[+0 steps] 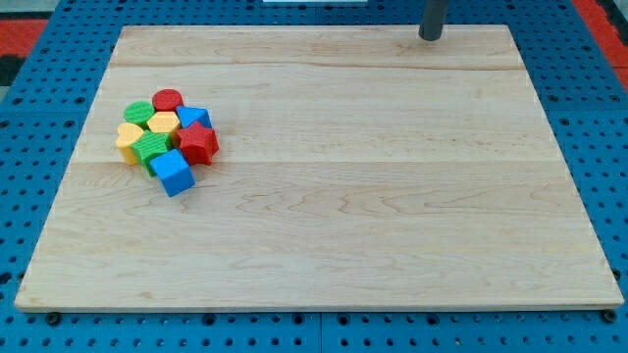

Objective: Separate the red circle and yellow heart from the group of blocks

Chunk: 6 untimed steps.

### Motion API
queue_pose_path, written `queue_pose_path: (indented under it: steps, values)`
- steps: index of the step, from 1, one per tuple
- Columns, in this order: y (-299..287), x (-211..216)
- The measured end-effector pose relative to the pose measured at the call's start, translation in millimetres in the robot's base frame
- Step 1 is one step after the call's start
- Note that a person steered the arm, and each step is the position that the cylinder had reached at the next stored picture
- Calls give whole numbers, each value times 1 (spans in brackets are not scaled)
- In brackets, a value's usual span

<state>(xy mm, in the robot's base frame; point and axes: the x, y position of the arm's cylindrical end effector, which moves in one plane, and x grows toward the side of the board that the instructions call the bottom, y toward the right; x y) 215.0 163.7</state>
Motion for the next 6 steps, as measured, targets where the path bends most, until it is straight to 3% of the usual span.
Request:
queue_pose_path:
  steps: [4, 6]
  values:
    - [-13, -23]
    - [-64, -22]
